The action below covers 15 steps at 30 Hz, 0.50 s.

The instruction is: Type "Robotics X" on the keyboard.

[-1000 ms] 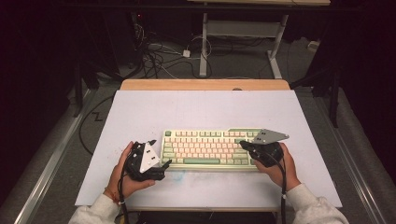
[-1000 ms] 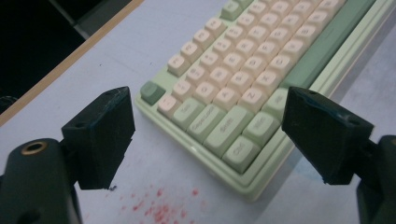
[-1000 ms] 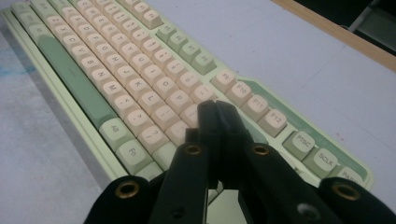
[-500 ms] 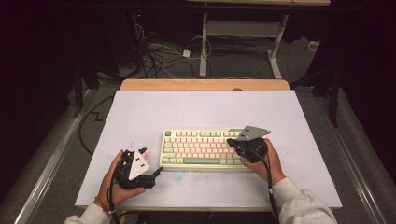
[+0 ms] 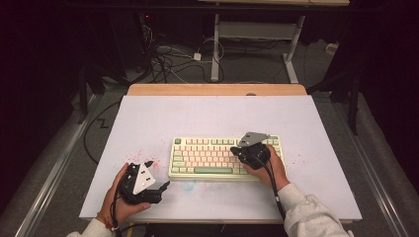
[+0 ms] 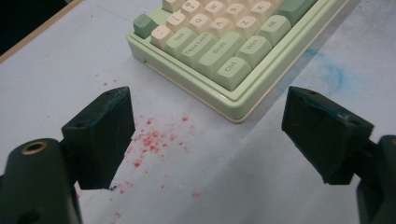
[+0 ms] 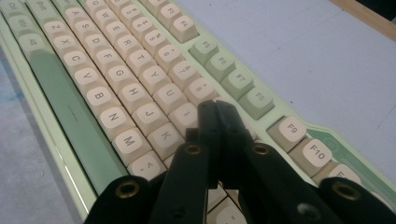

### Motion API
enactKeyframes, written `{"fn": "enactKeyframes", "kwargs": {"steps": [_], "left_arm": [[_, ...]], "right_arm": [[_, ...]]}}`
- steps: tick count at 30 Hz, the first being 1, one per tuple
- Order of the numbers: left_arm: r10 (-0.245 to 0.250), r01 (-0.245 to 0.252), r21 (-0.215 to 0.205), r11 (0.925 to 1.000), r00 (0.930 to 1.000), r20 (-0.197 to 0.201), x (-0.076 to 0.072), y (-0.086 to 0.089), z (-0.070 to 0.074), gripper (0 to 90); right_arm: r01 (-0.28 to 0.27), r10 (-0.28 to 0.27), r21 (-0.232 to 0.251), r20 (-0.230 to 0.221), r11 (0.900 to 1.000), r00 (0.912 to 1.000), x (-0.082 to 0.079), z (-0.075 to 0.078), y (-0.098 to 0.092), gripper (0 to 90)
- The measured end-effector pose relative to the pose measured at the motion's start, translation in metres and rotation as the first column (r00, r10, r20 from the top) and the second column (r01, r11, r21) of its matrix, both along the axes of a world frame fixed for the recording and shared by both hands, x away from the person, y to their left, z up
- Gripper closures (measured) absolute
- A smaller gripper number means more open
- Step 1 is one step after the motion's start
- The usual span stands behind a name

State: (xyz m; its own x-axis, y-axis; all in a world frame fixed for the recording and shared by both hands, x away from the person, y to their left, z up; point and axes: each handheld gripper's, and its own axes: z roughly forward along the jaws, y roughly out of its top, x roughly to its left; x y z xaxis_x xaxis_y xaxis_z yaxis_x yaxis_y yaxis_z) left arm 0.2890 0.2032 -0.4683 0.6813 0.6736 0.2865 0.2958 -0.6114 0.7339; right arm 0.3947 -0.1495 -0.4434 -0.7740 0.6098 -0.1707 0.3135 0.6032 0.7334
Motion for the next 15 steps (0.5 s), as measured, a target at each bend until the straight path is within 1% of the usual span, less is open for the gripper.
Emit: {"fn": "enactKeyframes", "kwargs": {"steps": [3,10,11,15], "left_arm": [[-0.005,0.005,0.005,1.0000,0.9999,-0.009,0.0008,-0.0004,-0.0008,16.1],[-0.004,0.004,0.010,0.9999,0.9999,-0.012,0.0017,-0.0017,-0.0019,16.0],[-0.006,0.006,0.016,0.9999,0.9999,-0.012,0.0017,-0.0017,-0.0019,16.0],[-0.005,0.005,0.015,0.9999,0.9999,-0.014,0.0018,-0.0015,-0.0021,16.0]], "right_arm": [[0.001,-0.001,-0.008,-0.008,1.000,1.0000,0.0025,-0.0025,0.0027,90.0],[-0.002,0.001,-0.030,-0.019,1.000,0.9998,0.0058,-0.0061,0.0077,90.0],[0.000,-0.001,-0.033,-0.020,0.999,0.9998,0.0057,-0.0065,0.0084,90.0],[0.001,-0.001,-0.034,-0.020,0.999,0.9998,0.0065,-0.0066,0.0083,90.0]]}}
